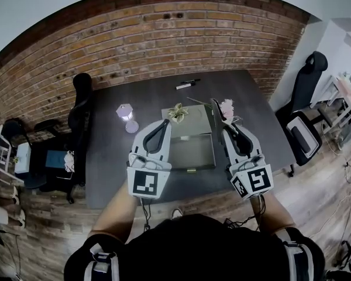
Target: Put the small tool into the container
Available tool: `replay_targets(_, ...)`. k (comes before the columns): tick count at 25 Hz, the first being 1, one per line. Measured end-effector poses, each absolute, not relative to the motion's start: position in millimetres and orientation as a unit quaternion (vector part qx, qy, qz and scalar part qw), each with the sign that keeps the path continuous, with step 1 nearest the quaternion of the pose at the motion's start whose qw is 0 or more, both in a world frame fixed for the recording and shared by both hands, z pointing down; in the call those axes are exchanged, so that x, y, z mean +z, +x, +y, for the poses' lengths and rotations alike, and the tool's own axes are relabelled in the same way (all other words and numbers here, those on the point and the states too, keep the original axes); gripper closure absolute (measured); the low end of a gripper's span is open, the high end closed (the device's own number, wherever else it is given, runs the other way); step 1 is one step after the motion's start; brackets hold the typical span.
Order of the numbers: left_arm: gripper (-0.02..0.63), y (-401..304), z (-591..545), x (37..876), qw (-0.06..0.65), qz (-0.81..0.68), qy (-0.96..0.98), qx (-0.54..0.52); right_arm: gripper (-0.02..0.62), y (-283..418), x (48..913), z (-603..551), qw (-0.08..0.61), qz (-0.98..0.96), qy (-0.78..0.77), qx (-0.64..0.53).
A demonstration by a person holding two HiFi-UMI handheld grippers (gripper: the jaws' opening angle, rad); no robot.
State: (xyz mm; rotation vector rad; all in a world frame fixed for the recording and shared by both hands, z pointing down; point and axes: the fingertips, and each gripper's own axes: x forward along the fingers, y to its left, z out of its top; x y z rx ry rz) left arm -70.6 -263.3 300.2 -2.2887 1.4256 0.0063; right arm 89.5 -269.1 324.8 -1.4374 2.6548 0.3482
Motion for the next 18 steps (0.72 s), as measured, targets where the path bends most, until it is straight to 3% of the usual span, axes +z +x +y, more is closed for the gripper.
replay_targets(18, 0.597, -116, -296, 307, 0.197, 0.523, -0.829, 0.01, 0.511, 59, 330, -301, 0.045, 0.87, -0.478, 0.114)
